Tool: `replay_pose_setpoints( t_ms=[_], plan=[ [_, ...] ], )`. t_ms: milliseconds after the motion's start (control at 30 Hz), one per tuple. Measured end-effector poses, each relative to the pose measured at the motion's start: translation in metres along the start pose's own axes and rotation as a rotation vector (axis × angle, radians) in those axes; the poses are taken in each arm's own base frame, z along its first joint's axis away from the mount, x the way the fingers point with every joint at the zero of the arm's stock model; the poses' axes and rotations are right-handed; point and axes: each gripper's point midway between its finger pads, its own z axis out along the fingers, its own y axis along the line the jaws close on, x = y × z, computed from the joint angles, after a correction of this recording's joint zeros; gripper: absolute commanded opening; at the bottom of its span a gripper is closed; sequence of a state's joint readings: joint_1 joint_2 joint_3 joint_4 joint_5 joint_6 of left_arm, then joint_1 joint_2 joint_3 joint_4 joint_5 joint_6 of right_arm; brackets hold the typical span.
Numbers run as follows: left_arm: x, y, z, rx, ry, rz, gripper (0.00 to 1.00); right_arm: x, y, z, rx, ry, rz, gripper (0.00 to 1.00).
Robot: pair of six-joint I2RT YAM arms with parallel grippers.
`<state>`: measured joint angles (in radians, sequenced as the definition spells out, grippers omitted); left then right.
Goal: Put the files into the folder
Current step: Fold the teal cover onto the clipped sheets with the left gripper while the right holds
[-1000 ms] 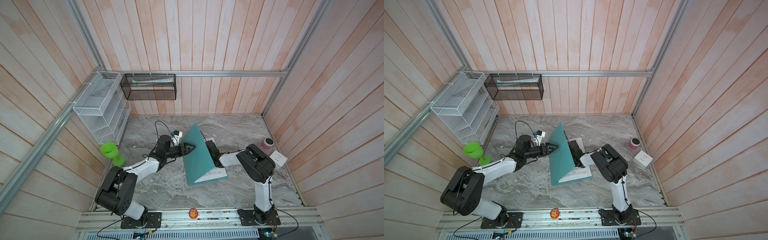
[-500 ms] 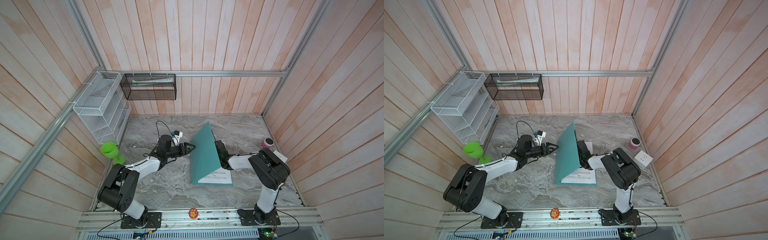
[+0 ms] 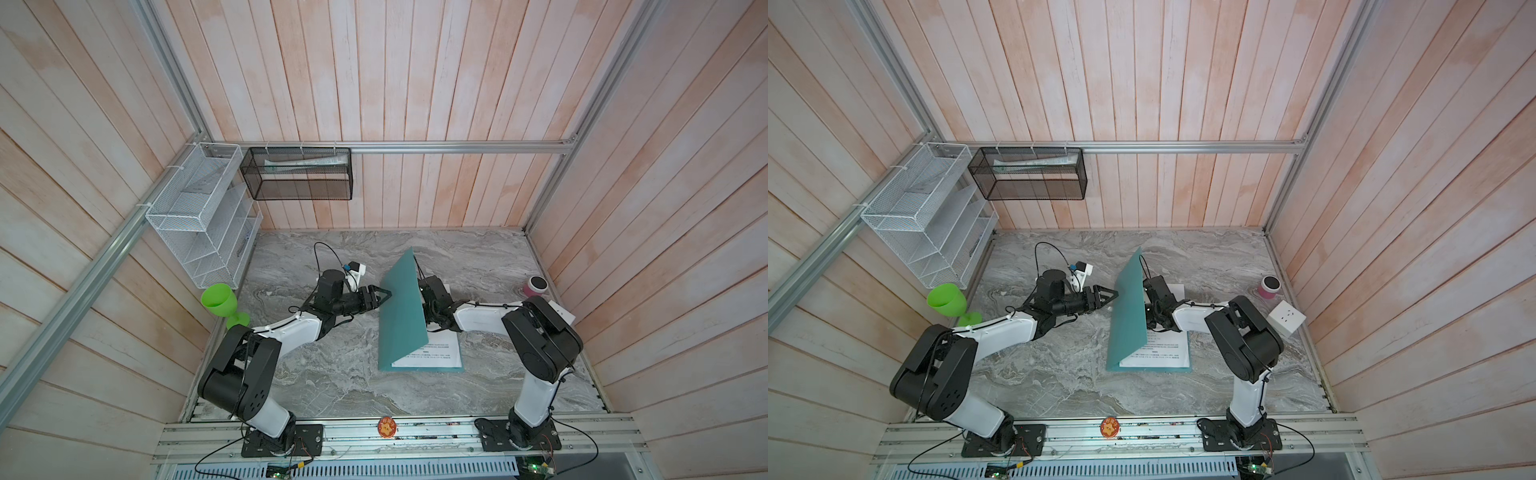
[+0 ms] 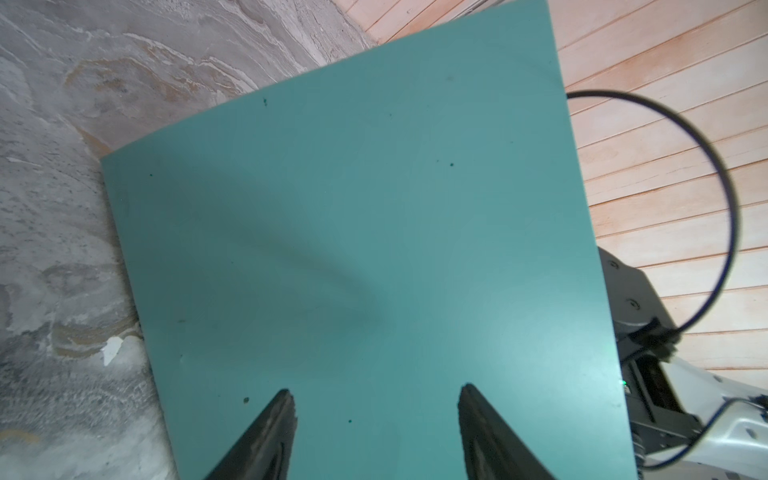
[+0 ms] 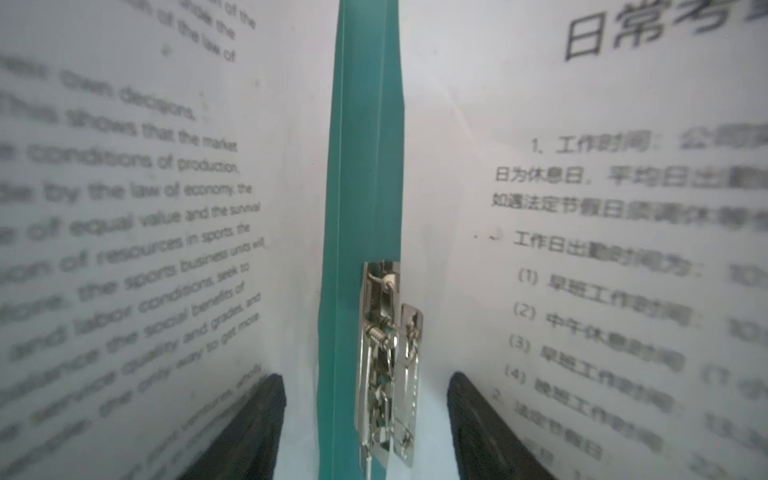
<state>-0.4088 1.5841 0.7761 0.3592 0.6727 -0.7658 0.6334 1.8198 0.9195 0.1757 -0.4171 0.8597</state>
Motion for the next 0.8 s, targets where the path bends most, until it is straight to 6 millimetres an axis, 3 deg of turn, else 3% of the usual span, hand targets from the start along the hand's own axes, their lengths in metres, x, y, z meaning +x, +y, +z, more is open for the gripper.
replay_pose_setpoints(
  t_ms=[233, 500, 800],
  plan=[
    [0.0, 0.003, 0.003, -0.001, 0.004, 0.0, 0.65, 0.001, -0.024, -0.048, 0.064, -0.076, 0.018, 0.64],
    [0.009, 0.002, 0.011, 0.003, 0.028, 0.001, 0.65, -0.035, -0.064, -0.121, 0.145, -0.263, 0.057, 0.64],
    [0.017, 0.005, 0.018, -0.002, 0.05, -0.001, 0.65, -0.061, -0.109, -0.172, 0.26, -0.38, 0.099, 0.64]
  ],
)
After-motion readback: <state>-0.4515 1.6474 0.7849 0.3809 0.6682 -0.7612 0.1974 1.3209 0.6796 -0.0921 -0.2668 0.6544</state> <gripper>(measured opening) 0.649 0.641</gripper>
